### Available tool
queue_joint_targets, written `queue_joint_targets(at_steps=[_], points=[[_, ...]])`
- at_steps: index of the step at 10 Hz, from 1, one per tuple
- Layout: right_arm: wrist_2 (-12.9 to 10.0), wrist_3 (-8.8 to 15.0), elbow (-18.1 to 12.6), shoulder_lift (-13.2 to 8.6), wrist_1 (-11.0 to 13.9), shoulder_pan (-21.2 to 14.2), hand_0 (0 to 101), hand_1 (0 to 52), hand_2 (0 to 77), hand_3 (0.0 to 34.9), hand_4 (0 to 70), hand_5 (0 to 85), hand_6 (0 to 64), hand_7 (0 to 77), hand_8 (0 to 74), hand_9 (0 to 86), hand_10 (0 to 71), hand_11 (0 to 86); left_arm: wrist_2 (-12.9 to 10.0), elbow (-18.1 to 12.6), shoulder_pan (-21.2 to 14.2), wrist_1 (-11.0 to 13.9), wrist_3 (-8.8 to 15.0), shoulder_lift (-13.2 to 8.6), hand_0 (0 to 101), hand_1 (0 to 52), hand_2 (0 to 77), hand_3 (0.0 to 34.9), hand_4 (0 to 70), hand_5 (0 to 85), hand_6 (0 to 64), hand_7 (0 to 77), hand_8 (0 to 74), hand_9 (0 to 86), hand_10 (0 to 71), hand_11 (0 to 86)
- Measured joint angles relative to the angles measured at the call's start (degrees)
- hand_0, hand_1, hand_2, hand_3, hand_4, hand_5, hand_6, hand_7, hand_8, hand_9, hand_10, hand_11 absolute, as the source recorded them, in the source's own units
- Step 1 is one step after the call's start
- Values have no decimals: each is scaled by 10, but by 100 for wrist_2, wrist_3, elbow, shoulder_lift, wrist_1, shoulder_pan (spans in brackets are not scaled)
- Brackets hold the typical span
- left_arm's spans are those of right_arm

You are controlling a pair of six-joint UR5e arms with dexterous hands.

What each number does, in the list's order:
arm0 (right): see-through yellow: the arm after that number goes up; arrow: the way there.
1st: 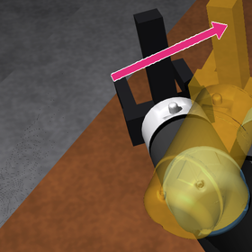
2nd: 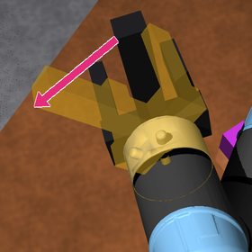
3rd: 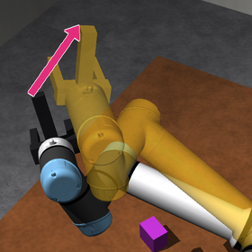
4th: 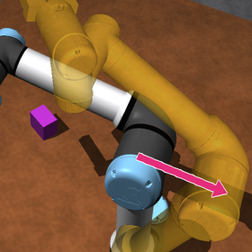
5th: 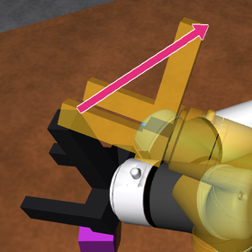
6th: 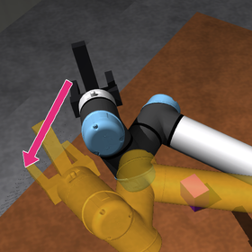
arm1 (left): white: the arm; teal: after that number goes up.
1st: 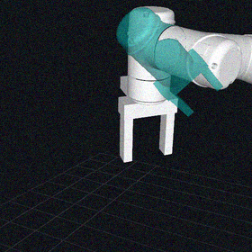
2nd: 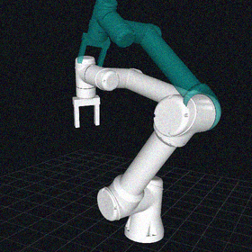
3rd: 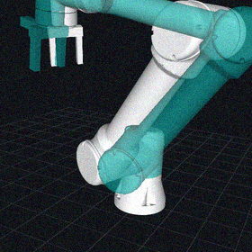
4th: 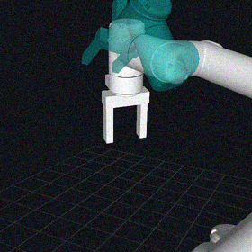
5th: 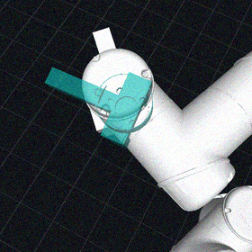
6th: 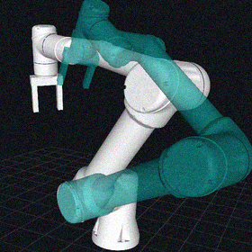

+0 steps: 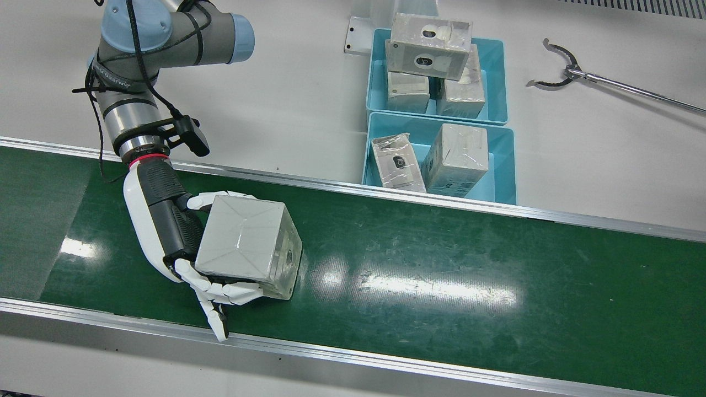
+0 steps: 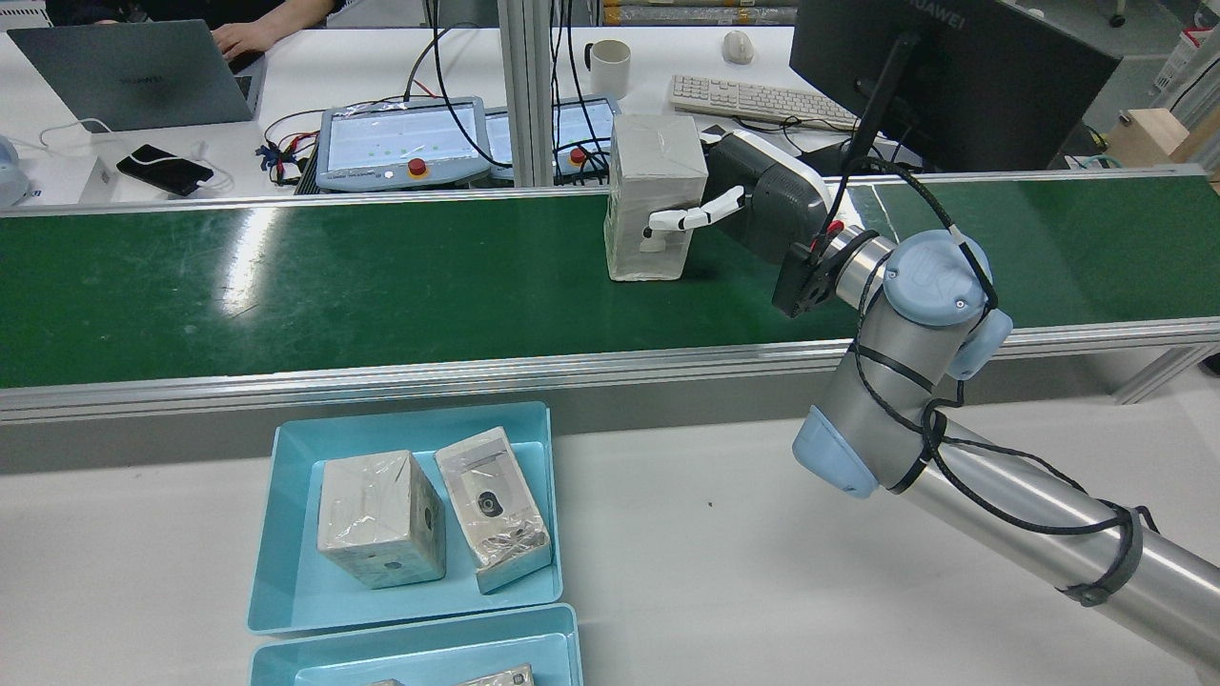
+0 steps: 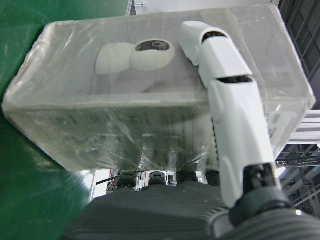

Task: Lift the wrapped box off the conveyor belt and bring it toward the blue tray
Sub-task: 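Close the right hand fingers around the white wrapped box, then lift the box off the belt and carry it toward the blue tray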

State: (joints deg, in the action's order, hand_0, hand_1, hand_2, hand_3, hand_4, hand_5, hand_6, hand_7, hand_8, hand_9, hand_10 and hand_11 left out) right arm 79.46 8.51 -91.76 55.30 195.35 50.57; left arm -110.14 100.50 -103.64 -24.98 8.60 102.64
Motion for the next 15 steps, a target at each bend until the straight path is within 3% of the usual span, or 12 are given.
queue_joint_targets(at_steps=[1, 2, 3, 4, 5, 6, 7, 8, 10, 13, 14, 15], points=[[-1, -14, -22, -5, 49, 16, 542, 240, 251, 68, 218, 240, 114, 305, 0, 71, 49, 16, 0, 0, 0, 0, 0, 0, 0, 0, 5, 0, 0, 11, 0, 5, 5, 5, 5, 0], [-1, -27, -107, -5, 176, 60, 568, 224, 262, 32, 267, 267, 164, 338, 0, 191, 98, 93, 0, 0, 0, 0, 0, 0, 0, 0, 5, 0, 0, 11, 0, 5, 5, 5, 5, 0], [-1, -36, -258, -4, 365, 131, 605, 191, 289, 5, 311, 305, 207, 376, 71, 262, 175, 191, 0, 0, 0, 0, 0, 0, 0, 0, 11, 0, 0, 11, 0, 5, 5, 0, 0, 0], [1, -35, -384, 0, 485, 180, 638, 147, 333, 0, 355, 327, 240, 404, 196, 355, 218, 267, 0, 0, 0, 0, 0, 0, 0, 0, 11, 0, 0, 11, 0, 5, 5, 0, 0, 0], [3, -23, -536, 5, 563, 215, 604, 115, 349, 0, 371, 338, 256, 420, 278, 431, 273, 333, 0, 0, 0, 0, 0, 0, 0, 0, 11, 0, 0, 11, 0, 5, 5, 5, 5, 5], [4, 2, -723, 7, 653, 231, 604, 115, 349, 0, 371, 338, 256, 420, 278, 431, 273, 333, 0, 0, 0, 0, 0, 0, 0, 0, 11, 0, 0, 11, 0, 5, 5, 5, 5, 5], [2, 64, -996, 5, 791, 216, 518, 115, 349, 0, 338, 425, 322, 485, 398, 535, 365, 398, 0, 0, 0, 0, 0, 0, 0, 0, 11, 0, 0, 11, 0, 5, 5, 5, 5, 0], [-12, 151, -1301, 3, 949, 129, 518, 115, 349, 0, 338, 425, 322, 485, 398, 535, 420, 436, 0, 0, 0, 0, 0, 0, 0, 0, 11, 0, 0, 11, 0, 5, 5, 5, 5, 0], [-261, 292, -1878, -3, 1245, -378, 493, 115, 349, 10, 333, 436, 333, 518, 436, 578, 469, 475, 0, 0, 0, 0, 0, 0, 0, 0, 5, 0, 0, 11, 0, 5, 5, 5, 5, 0], [-908, 700, -2264, -11, 1381, -1422, 471, 115, 349, 8, 327, 436, 344, 556, 469, 622, 513, 513, 0, 0, 0, 0, 0, 0, 0, 0, 11, 0, 0, 11, 0, 5, 5, 0, 5, 5], [-1151, 880, -2306, -44, 1388, -1835, 464, 11, 420, 7, 327, 436, 349, 589, 502, 698, 556, 556, 0, 0, 0, 0, 0, 0, 0, 0, 11, 0, 0, 5, 0, 5, 5, 5, 0, 5], [-1320, 1064, -2300, -99, 1390, -2202, 457, 11, 420, 0, 327, 436, 349, 649, 556, 704, 595, 616, 0, 0, 0, 0, 0, 0, 0, 0, 11, 0, 0, 11, 0, 5, 5, 0, 5, 0]])
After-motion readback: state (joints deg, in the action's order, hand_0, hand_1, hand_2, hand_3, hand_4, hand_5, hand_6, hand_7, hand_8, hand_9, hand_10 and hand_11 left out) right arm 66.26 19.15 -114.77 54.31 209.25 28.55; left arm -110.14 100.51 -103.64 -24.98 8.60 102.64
